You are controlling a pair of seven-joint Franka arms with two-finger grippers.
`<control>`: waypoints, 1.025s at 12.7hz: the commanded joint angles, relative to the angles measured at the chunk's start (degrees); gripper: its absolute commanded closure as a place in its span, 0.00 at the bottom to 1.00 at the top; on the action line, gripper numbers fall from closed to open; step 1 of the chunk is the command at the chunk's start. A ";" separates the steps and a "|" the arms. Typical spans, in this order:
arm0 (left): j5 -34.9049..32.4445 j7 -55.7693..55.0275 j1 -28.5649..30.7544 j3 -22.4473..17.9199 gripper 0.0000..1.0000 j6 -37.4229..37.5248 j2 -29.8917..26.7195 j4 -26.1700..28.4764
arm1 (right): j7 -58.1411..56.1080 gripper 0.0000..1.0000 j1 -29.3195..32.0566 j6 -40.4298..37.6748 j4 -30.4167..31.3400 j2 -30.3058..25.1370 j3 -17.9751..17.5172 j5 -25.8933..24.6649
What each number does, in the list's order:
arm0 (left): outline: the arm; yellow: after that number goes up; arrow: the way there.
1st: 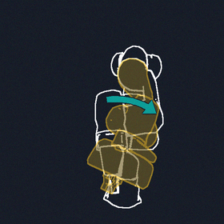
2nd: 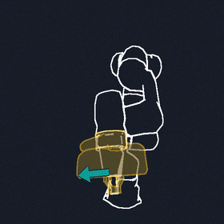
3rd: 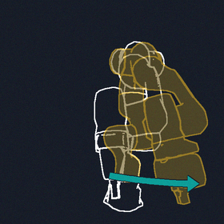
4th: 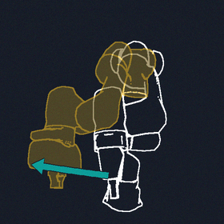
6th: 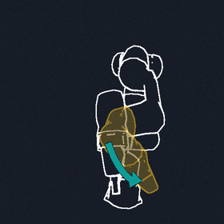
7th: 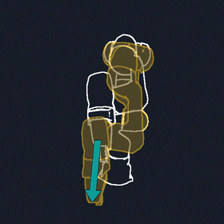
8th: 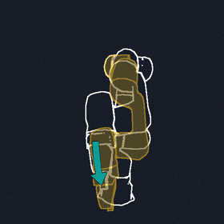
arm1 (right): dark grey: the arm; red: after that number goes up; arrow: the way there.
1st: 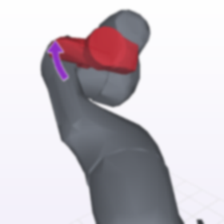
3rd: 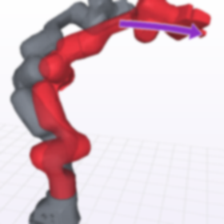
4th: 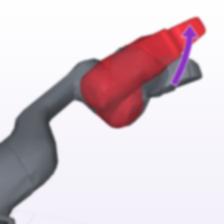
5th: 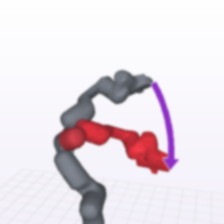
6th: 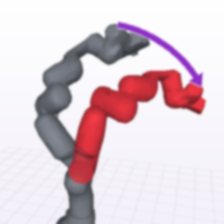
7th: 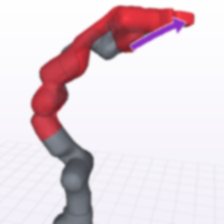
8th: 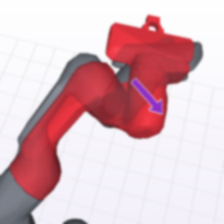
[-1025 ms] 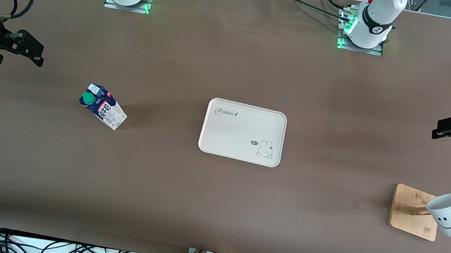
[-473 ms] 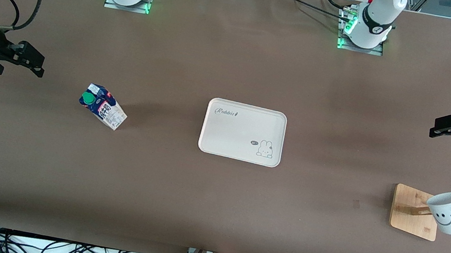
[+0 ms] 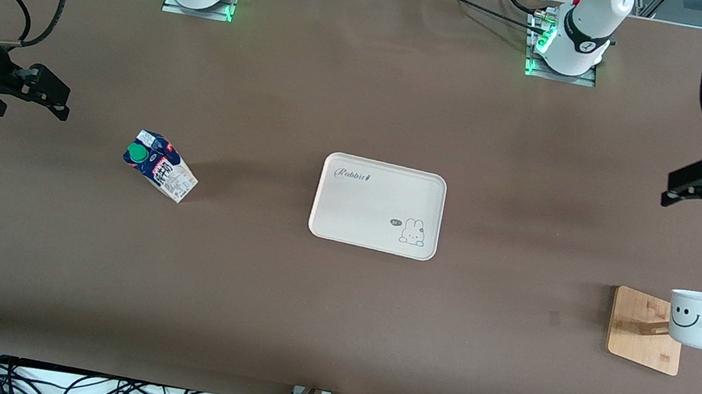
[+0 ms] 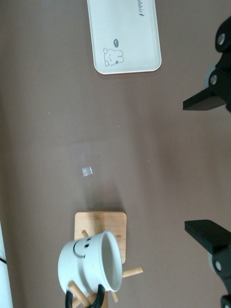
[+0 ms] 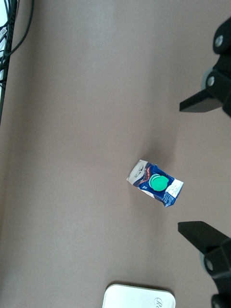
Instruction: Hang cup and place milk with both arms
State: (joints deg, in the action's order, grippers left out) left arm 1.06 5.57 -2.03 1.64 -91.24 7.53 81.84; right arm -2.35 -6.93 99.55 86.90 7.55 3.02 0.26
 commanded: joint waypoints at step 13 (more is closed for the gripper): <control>3.42 0.49 -2.10 -8.67 0.00 5.36 -1.99 2.54 | 0.41 0.00 -1.69 0.11 0.47 -0.60 -0.21 -1.23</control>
State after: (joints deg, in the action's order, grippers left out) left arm 4.58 5.85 -3.90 -7.11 -87.52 5.64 85.35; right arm -2.35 -8.48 99.55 86.90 7.55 2.93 0.05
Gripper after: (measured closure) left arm 0.000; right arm 0.000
